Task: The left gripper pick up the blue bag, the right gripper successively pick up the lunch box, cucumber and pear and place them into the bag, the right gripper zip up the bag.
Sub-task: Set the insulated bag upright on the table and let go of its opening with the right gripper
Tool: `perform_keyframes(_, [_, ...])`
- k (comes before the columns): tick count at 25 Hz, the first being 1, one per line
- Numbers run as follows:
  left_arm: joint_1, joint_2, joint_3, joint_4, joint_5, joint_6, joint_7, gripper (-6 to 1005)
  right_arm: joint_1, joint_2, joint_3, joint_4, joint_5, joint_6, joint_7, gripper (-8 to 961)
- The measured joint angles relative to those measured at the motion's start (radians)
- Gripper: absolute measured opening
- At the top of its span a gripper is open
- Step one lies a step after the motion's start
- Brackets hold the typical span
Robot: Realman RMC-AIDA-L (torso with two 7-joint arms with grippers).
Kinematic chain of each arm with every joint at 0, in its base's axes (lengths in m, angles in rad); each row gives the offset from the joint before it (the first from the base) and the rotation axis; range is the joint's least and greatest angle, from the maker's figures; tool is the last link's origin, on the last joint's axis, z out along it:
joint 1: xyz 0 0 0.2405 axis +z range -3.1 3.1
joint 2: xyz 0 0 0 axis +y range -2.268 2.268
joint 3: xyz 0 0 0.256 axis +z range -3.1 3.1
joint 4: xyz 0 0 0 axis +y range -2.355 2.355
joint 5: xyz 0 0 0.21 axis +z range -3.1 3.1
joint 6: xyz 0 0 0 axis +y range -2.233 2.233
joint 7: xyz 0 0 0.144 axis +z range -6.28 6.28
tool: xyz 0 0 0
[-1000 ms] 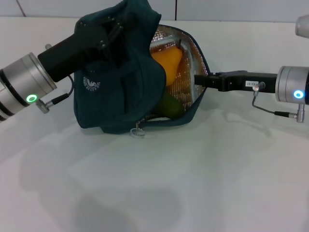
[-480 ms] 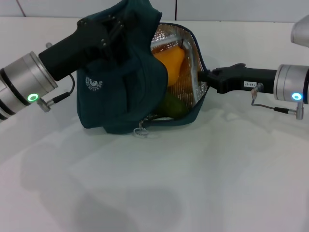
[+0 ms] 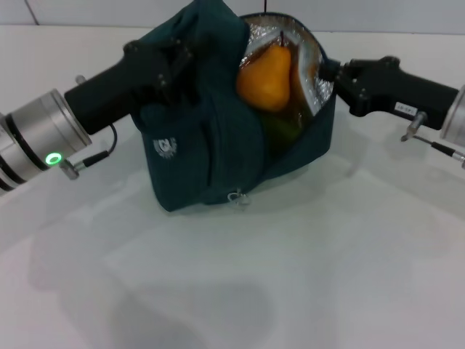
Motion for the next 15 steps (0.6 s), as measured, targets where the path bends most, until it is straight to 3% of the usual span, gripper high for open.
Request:
perform_keyframes(7, [0.004,-0.002,0.079,-0.014,0.0,-0.004,0.016,122,-0.032,-0.005,-0.001,-0.101,0.043,-0.08,-0.067,20])
perform_keyframes(15, [0.004,-0.003,0.077,-0.076,-0.011,-0.012,0.026,144,-0.025,-0.012,-0.033,-0.206,-0.007,-0.124,0.026,21])
